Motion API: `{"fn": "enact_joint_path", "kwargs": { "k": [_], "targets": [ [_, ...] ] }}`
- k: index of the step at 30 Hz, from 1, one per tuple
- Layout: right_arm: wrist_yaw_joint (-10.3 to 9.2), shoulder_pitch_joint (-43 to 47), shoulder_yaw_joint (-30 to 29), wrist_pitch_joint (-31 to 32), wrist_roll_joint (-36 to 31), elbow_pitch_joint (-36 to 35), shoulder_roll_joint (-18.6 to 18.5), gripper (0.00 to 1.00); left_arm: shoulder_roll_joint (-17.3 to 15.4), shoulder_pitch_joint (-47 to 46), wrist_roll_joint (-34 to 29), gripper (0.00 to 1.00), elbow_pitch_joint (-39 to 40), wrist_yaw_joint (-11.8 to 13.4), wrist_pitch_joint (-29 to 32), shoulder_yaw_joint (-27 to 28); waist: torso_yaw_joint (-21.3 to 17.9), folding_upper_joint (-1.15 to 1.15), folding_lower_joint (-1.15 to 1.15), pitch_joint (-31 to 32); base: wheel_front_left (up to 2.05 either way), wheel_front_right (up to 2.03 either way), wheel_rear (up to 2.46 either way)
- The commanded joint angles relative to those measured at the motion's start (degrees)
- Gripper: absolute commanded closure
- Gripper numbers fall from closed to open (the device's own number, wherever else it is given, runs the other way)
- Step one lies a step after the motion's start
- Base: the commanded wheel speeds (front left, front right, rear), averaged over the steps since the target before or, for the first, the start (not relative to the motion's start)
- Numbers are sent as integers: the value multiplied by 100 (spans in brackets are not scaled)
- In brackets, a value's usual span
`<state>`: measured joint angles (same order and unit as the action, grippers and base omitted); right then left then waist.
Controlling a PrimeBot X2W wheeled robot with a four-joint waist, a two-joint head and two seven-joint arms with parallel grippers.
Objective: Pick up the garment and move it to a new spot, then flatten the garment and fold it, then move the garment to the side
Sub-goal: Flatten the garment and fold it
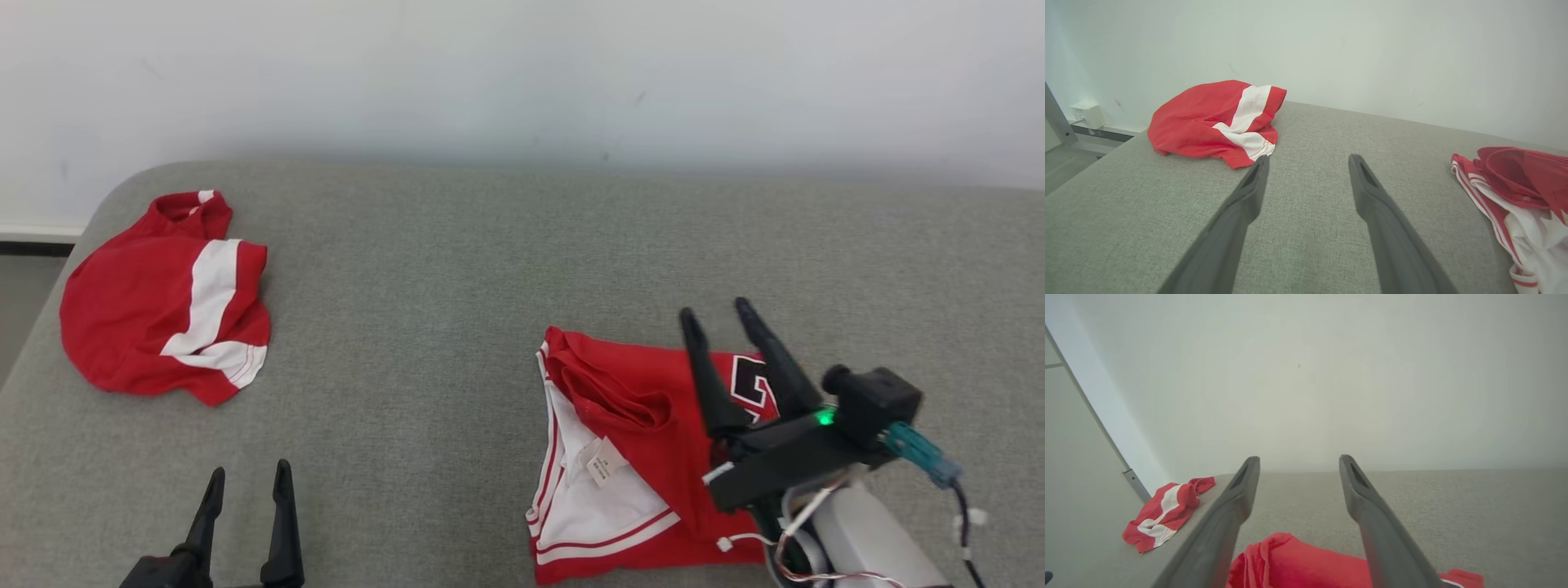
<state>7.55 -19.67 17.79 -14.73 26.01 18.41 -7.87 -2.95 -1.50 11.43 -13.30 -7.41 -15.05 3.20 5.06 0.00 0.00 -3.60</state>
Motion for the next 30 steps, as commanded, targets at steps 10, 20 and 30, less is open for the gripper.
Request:
{"fn": "enact_joint_path", "kwargs": {
  "k": [10,20,30],
  "targets": [
    [-14,1031,-1062,-39,-205,-761,-347,0,-22,188,-139,0,149,-1,-18,86,-268,0,0,168,0,0,0],
    [-14,1670,-1644,25,-311,-968,-377,33,-100,253,-206,0,293,-2,-18,211,-283,0,0,162,0,0,0],
    [-14,835,-919,236,-369,-108,-728,100,-110,31,-186,0,265,-2,-18,93,-37,0,0,25,0,0,0]
  ]
}}
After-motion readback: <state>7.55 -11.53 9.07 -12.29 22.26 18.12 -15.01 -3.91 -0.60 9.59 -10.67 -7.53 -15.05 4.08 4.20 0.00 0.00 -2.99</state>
